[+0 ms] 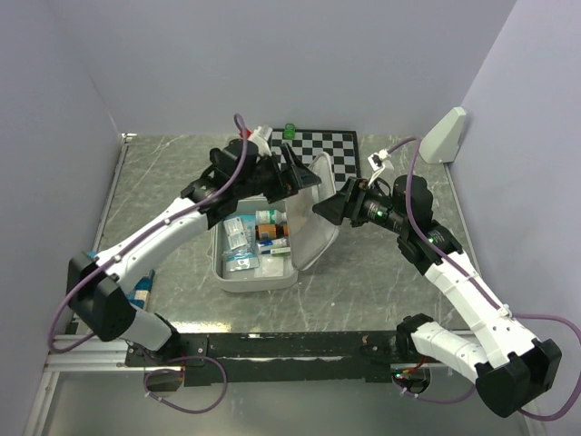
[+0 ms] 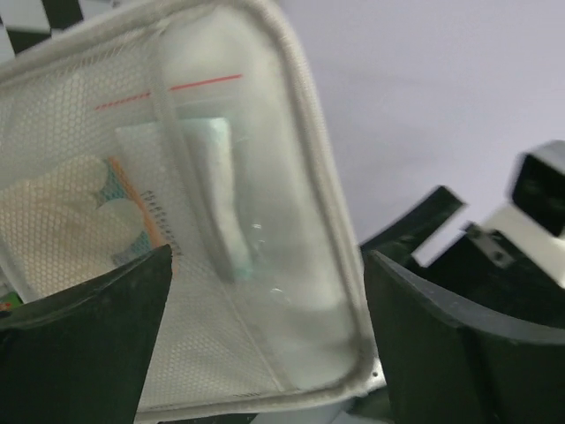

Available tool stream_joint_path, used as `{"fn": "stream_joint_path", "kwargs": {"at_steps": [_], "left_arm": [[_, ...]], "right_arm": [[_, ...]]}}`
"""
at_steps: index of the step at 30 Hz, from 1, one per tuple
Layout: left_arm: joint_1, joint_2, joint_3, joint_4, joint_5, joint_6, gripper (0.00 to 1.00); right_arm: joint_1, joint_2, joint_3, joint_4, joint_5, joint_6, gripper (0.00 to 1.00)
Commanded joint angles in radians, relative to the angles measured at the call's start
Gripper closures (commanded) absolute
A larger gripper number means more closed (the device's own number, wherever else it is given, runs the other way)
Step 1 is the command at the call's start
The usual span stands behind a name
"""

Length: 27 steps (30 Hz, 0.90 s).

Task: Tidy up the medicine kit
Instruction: Place the medical item at the medicine box, then close the medicine box at the center of the board.

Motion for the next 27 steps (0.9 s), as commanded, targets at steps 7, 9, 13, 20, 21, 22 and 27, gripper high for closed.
{"fn": "stream_joint_path", "kwargs": {"at_steps": [7,9,13,20,21,22,27], "left_arm": [[0.001,-0.077,0.034,0.066,-0.135,0.118,0.78],[0.000,-0.039,0.073,0.061,-0.127,0.127,0.99],[-0.002,0.032,0.127,0.073,-0.092,0.143,0.99],[-0.025,0.151,0.198,0.012,-0.073,0.173,0.99],[-0.034,0.170,0.216,-0.026,-0.105,0.190,0.99],[-0.042,0.197,0.253,-0.090,-0.142,0.208,0.99],[-0.028,0.212,0.319,-0.237,-0.233,0.244,0.99]], "right_arm": [[-0.005,-0.010,0.057,0.005,0.061,-0.004,0.23],[-0.005,-0.009,0.060,0.010,0.049,0.000,0.25],[-0.004,0.001,0.074,0.010,0.024,0.001,0.27],[-0.005,0.017,0.079,0.013,0.001,0.003,0.27],[-0.005,0.017,0.080,0.011,0.001,0.000,0.27],[-0.005,0.019,0.083,0.007,0.004,-0.002,0.26],[-0.005,0.022,0.088,0.002,0.009,-0.008,0.25]]}}
